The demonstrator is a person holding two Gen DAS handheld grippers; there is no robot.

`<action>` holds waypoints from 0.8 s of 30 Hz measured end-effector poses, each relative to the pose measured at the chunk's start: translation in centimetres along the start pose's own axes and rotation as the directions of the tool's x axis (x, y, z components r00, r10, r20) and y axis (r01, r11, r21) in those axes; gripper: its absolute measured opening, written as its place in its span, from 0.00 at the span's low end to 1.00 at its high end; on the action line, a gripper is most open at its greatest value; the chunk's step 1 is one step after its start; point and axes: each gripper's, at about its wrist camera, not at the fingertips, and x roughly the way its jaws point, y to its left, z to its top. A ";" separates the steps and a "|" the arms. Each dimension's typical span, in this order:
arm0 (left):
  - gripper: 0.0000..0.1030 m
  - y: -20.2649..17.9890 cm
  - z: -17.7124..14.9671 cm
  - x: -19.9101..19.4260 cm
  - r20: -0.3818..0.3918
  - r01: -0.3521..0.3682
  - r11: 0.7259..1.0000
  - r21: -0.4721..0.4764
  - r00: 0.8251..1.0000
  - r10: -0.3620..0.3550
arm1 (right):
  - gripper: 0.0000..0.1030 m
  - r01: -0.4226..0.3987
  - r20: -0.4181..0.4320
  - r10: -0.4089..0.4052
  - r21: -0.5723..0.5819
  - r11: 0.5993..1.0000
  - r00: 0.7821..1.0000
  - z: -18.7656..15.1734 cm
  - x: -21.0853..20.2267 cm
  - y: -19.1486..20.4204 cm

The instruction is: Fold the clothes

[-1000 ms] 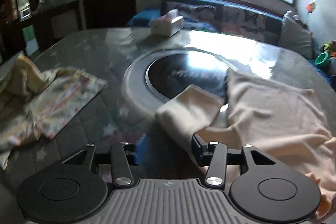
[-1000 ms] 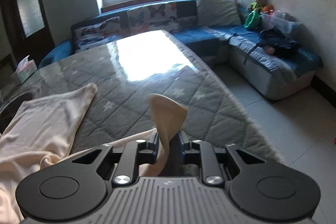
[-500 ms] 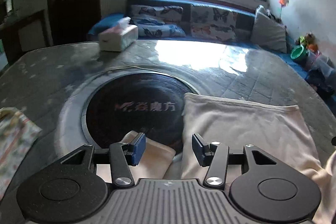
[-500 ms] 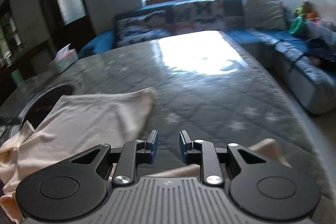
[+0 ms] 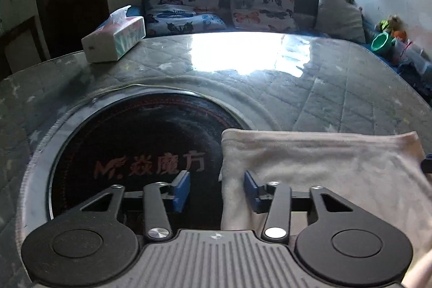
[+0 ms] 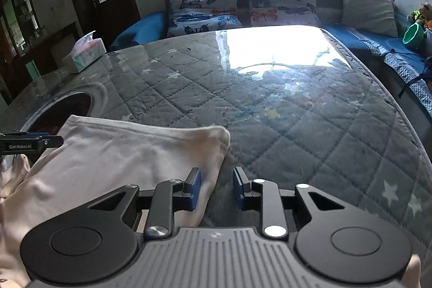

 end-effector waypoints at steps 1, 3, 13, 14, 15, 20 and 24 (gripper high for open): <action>0.25 0.0 0.1 0.1 0.005 0.012 1.000 0.003 1.000 -0.012 | 0.25 -0.003 0.000 0.003 -0.004 1.000 1.000 0.2 0.3 0.0; 0.12 0.1 0.2 0.2 0.013 0.032 0.999 0.009 0.999 -0.032 | 0.11 -0.013 -0.001 0.013 -0.014 1.000 1.000 0.8 0.9 0.2; 0.03 2.7 2.5 1.1 0.074 -0.060 0.997 -0.045 0.995 0.063 | 0.04 -0.016 0.033 0.020 -0.100 0.995 0.999 5.1 5.0 2.7; 0.03 3.2 3.0 1.4 0.076 -0.074 0.996 -0.057 0.994 0.079 | 0.04 -0.018 0.033 0.021 -0.109 0.994 0.999 5.7 5.6 3.0; 0.03 3.7 3.4 1.7 0.078 -0.087 0.994 -0.068 0.993 0.092 | 0.04 -0.019 0.032 0.023 -0.118 0.993 0.999 6.2 6.2 3.3; 0.04 5.1 4.3 2.7 0.057 -0.108 0.989 -0.096 0.992 0.114 | 0.06 -0.024 0.027 0.029 -0.163 0.986 0.999 8.6 9.1 4.7; 0.08 3.9 4.1 1.9 0.049 -0.073 0.995 -0.070 0.996 0.076 | 0.08 -0.021 0.015 0.024 -0.190 0.982 1.000 8.6 9.1 5.1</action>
